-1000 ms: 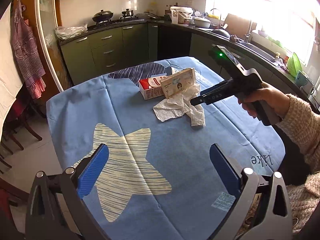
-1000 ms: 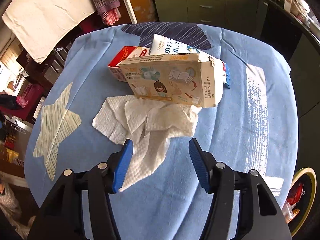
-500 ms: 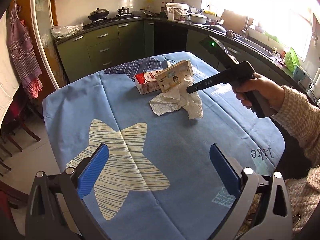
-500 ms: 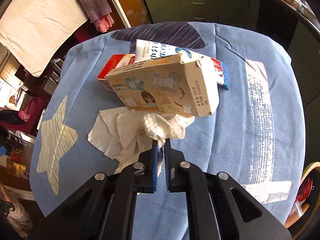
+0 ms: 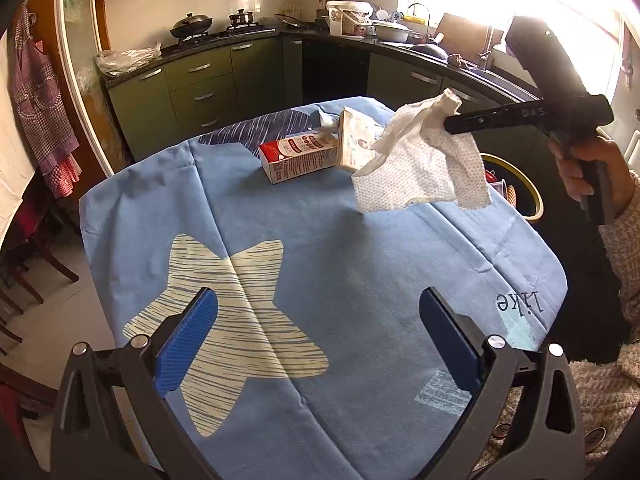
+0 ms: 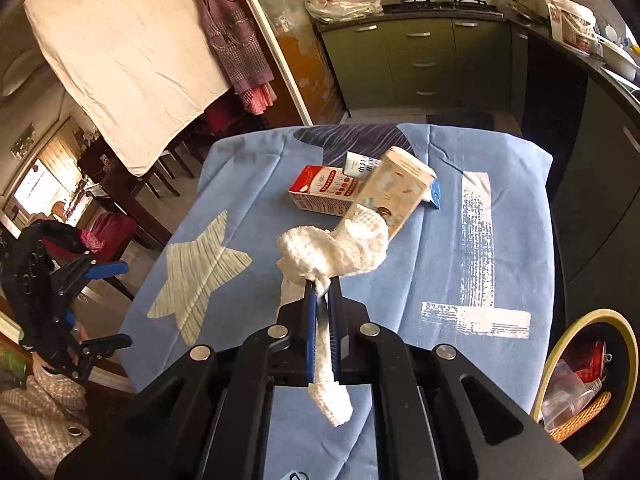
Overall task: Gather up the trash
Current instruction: 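Carry the paper towel over the bin and release it with the right tool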
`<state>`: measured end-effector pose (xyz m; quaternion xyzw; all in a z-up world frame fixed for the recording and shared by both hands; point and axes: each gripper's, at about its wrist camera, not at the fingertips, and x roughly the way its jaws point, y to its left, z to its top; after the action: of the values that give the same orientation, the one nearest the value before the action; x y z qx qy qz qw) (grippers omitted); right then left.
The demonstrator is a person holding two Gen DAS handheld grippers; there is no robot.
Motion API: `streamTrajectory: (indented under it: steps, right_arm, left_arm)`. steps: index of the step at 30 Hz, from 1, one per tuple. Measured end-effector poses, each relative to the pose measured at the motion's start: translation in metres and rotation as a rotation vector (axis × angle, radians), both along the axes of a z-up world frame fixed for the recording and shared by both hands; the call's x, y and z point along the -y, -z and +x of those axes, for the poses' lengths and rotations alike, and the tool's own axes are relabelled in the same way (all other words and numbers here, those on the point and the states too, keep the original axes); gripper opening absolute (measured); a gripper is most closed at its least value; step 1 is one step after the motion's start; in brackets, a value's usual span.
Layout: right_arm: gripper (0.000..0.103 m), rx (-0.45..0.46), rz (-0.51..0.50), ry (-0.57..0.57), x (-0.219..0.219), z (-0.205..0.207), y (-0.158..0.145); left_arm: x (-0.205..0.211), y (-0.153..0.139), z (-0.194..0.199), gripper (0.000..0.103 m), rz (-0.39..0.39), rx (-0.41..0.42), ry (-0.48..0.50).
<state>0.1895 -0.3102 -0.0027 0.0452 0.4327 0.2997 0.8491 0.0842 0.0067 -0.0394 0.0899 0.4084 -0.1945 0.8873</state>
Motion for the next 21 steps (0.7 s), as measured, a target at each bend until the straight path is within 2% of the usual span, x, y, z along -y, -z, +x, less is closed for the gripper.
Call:
streamTrajectory:
  steps: [7,13,17,21]
  right_arm:
    - [0.007,0.080,0.073,0.042,0.044,-0.039,-0.049]
    - [0.007,0.155,0.022,0.225,0.118,-0.063,-0.088]
    - [0.007,0.136,-0.053,0.372,0.175,-0.066,-0.084]
    - [0.007,0.066,-0.122,0.503,0.228,-0.062,-0.054]
  left_arm:
    - [0.008,-0.002,-0.005,0.096,0.014,0.006,0.017]
    - [0.014,0.000,-0.005,0.096,0.017,-0.001,0.030]
    - [0.020,0.003,-0.004,0.096,0.013,-0.006,0.045]
    - [0.026,0.005,-0.002,0.096,0.013,-0.012,0.055]
